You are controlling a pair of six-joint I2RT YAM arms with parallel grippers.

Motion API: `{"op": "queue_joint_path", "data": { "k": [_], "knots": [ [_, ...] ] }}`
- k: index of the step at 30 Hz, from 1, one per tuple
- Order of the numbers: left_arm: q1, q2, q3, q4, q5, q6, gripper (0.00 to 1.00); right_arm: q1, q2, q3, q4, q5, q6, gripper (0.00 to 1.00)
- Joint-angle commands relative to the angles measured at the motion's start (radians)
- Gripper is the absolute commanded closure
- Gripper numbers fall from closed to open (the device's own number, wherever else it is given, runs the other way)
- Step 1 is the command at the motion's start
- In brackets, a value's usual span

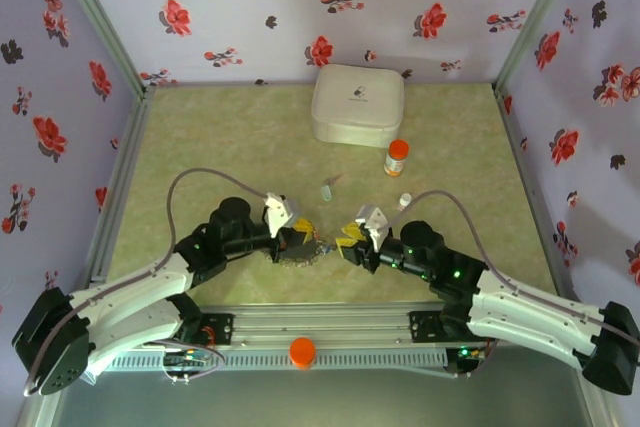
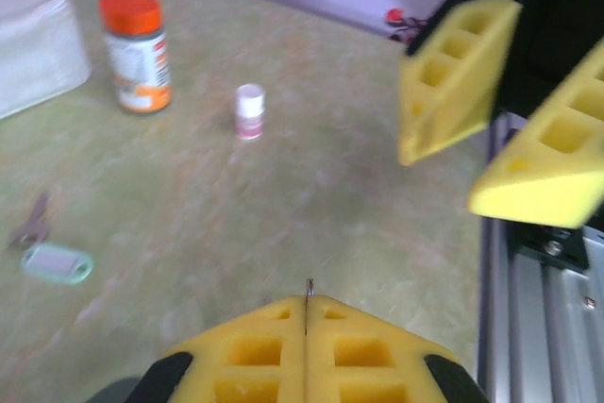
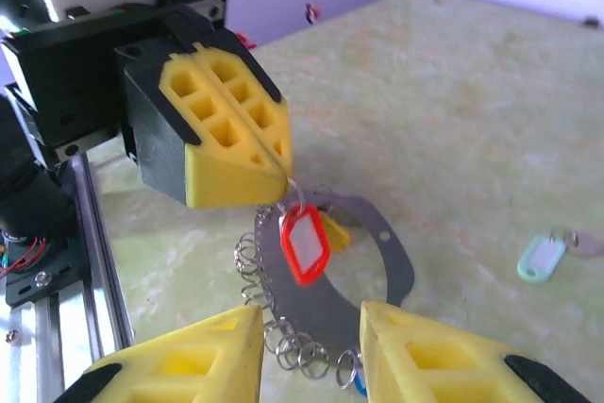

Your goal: Put the keys on the keyring

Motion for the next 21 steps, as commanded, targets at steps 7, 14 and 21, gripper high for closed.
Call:
{"op": "queue_joint_path", "data": {
  "k": [7, 14, 21],
  "knots": [
    [-0.011, -0.007, -0.037, 0.153, 0.198, 0.105, 1.0, 0.002, 0.129, 0.035, 0.152, -0.138, -0.14, 0.64],
    [-0.013, -0.01, -0.027, 0.124, 0.212, 0.139, 1.0, 0.0, 0.162, 0.052, 0.158, -0.16, -0.168, 0.68],
    [-0.014, 0.013, -0.027, 0.144, 0.207, 0.131, 1.0, 0.001, 0.193, 0.048, 0.175, -0.187, -0.137, 0.76]
  ]
}}
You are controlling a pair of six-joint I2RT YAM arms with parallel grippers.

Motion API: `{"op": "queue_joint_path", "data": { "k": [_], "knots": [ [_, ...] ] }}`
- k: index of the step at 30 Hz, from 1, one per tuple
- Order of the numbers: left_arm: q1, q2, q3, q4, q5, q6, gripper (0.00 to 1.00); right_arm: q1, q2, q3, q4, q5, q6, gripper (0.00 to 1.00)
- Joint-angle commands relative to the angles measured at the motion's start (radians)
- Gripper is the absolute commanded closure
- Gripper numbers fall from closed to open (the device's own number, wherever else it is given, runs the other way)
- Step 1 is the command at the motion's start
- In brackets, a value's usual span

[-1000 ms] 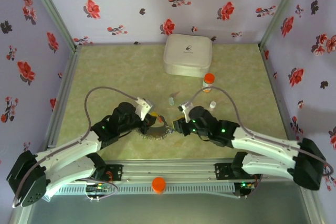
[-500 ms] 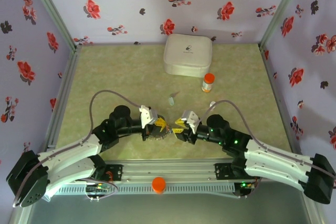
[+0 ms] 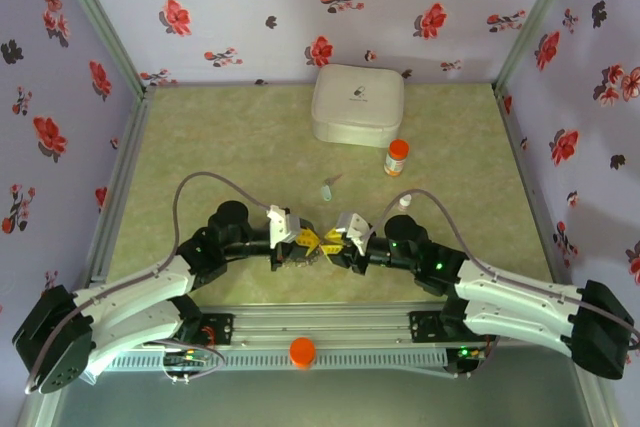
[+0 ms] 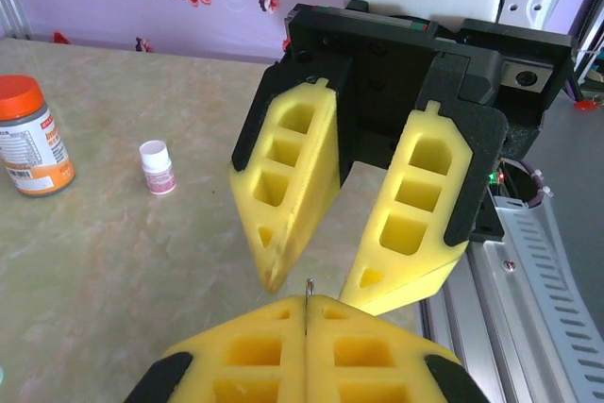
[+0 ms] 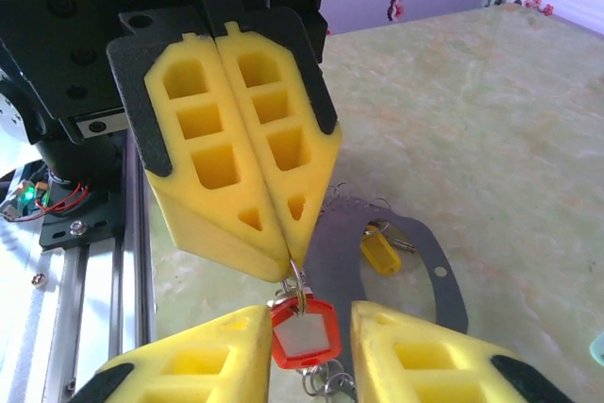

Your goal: Put the keys on the keyring

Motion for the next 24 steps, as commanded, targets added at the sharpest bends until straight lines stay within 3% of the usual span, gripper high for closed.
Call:
{"op": "queue_joint_path", "data": {
  "k": [1, 10, 12, 13, 14, 15, 16, 17, 18, 20, 22, 24],
  "knots": [
    [-0.008, 0.003, 0.007, 0.039, 0.023, 0.025, 1.0, 0.001, 0.006, 0.026, 0.043, -0.031, 0.005, 0.78],
    [-0.008, -0.002, 0.012, 0.021, 0.023, 0.047, 1.0, 0.001, 0.034, 0.034, 0.06, -0.067, 0.016, 1.0],
    [-0.009, 0.0, 0.015, 0.011, 0.012, 0.054, 1.0, 0.001, 0.036, 0.033, 0.06, -0.06, 0.029, 1.0],
    [-0.008, -0.004, 0.014, 0.008, -0.018, 0.049, 0.87, 0.001, 0.035, 0.031, 0.056, -0.034, 0.045, 1.0],
    [-0.008, -0.011, 0.009, 0.008, -0.068, 0.046, 0.62, 0.001, 0.033, 0.034, 0.036, 0.014, 0.087, 1.0],
    [-0.008, -0.026, -0.001, 0.012, -0.133, 0.046, 0.46, 0.001, 0.032, 0.043, -0.006, 0.093, 0.144, 1.0],
    [-0.008, -0.042, -0.013, 0.022, -0.214, 0.039, 0.2, 0.0, 0.036, 0.056, -0.061, 0.176, 0.212, 1.0],
    [-0.008, -0.069, -0.025, 0.028, -0.313, 0.024, 0.06, 0.001, 0.039, 0.07, -0.147, 0.286, 0.313, 1.0],
    [-0.009, -0.09, -0.031, 0.028, -0.396, 0.006, 0.01, 0.001, 0.047, 0.087, -0.235, 0.375, 0.409, 1.0],
    [-0.005, -0.12, -0.021, -0.023, -0.606, -0.073, 0.0, -0.002, 0.079, 0.117, -0.439, 0.512, 0.613, 1.0],
    [0.001, -0.112, 0.026, -0.144, -0.774, -0.159, 0.0, -0.016, 0.12, 0.143, -0.625, 0.569, 0.806, 1.0],
    [0.015, -0.085, 0.07, -0.264, -0.872, -0.234, 0.0, -0.052, 0.166, 0.174, -0.757, 0.54, 0.92, 1.0]
  ]
}}
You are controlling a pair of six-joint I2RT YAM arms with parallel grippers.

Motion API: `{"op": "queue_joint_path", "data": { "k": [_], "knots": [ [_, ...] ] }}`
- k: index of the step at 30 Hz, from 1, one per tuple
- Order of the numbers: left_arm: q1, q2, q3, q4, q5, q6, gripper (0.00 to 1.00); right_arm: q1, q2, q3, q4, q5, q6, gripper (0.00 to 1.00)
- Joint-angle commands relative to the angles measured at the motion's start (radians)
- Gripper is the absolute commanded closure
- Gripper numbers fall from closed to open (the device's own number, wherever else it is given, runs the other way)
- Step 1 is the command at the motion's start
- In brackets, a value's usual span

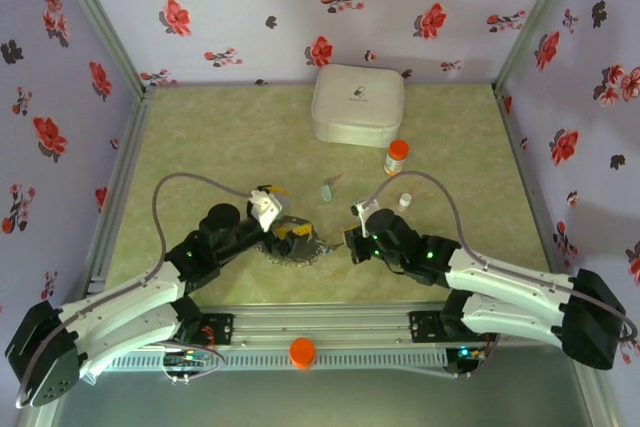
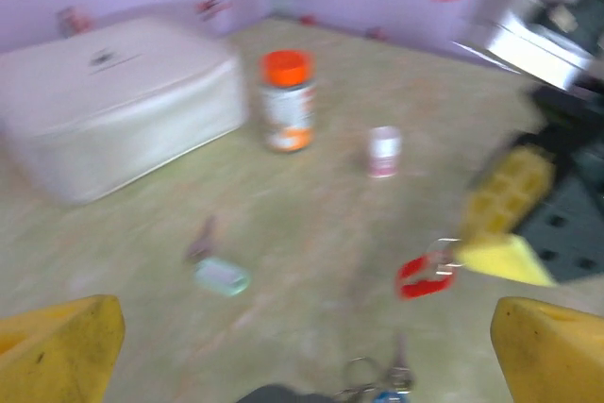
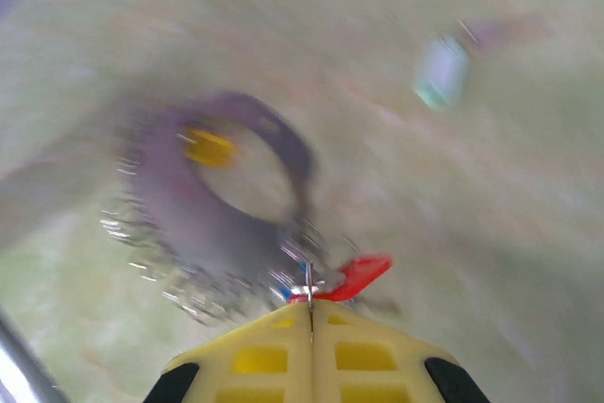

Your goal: Put the keys on the keyring

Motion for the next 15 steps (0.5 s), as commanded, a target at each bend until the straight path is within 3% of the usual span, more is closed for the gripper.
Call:
{"op": "queue_joint_path", "data": {
  "k": [1, 4, 8, 10, 11, 15],
  "knots": [
    [0.021, 0.036, 0.082, -0.216, -0.326, -0.173, 0.0, -0.048, 0.063, 0.048, -0.349, 0.085, 0.345, 1.0],
    [0.053, 0.097, 0.151, -0.365, -0.42, -0.301, 0.0, -0.059, 0.107, 0.041, -0.348, 0.018, 0.404, 1.0],
    [0.127, 0.19, 0.237, -0.524, -0.414, -0.447, 0.0, -0.085, 0.217, 0.079, -0.369, -0.002, 0.398, 0.97],
    [0.142, 0.232, 0.264, -0.558, -0.39, -0.457, 0.0, -0.085, 0.25, 0.108, -0.382, 0.004, 0.372, 0.72],
    [0.144, 0.249, 0.274, -0.565, -0.383, -0.457, 0.0, -0.086, 0.26, 0.127, -0.386, -0.001, 0.356, 0.65],
    [0.156, 0.285, 0.278, -0.559, -0.362, -0.466, 0.0, -0.053, 0.265, 0.203, -0.445, 0.04, 0.285, 0.49]
  ]
}}
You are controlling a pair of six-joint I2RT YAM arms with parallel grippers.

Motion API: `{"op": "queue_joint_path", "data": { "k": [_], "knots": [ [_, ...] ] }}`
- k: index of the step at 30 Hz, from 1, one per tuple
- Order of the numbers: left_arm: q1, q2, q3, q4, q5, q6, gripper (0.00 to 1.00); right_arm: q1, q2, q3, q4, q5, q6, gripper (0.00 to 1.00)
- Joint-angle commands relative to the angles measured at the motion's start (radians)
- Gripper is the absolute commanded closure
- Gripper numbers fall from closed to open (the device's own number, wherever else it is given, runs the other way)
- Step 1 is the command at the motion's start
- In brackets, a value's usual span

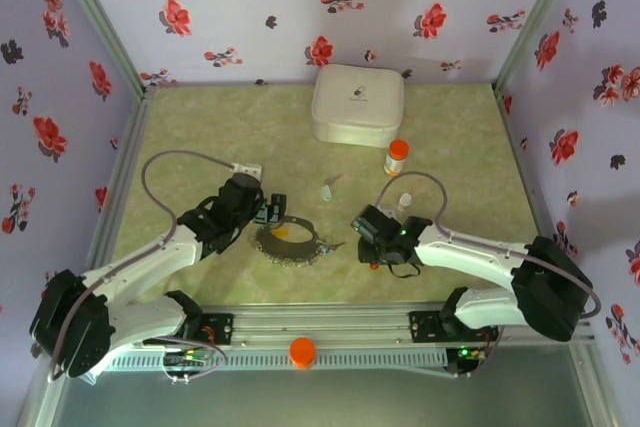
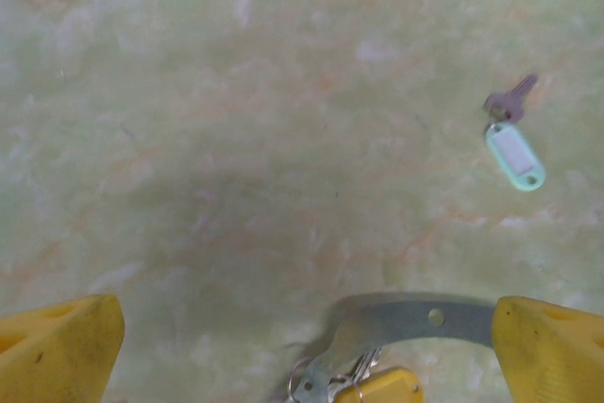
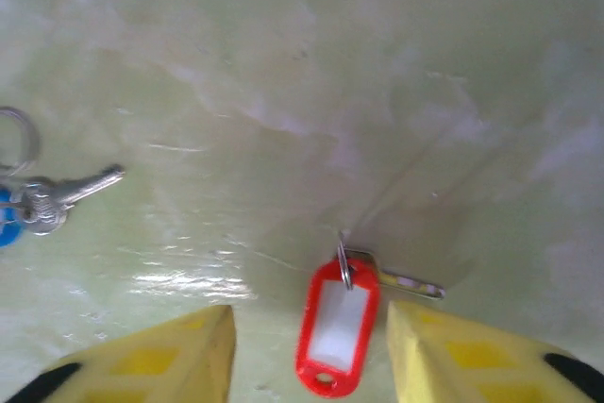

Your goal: Put the keys on the keyring

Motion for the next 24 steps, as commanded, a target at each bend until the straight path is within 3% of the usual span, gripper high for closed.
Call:
{"op": "queue_joint_path", "data": {
  "k": [1, 4, 7, 9, 24],
  "knots": [
    [0.014, 0.017, 0.022, -0.056, -0.006, -0.058, 0.0, 0.032, -0.003, 0.084, -0.087, 0.058, -0.054, 0.48],
    [0.023, 0.025, 0.007, -0.031, 0.013, -0.072, 0.0, 0.077, -0.005, 0.094, -0.033, 0.022, -0.116, 0.47],
    [0.03, 0.029, -0.007, 0.004, 0.041, -0.076, 0.0, 0.08, 0.023, 0.033, 0.215, -0.232, -0.145, 0.51],
    [0.033, 0.027, -0.009, 0.009, 0.053, -0.078, 0.0, 0.095, 0.072, 0.039, 0.303, -0.321, -0.152, 0.54],
    [0.038, -0.02, -0.032, -0.003, 0.065, -0.084, 0.0, 0.114, 0.283, 0.118, 0.38, -0.273, -0.232, 0.62]
  ]
}}
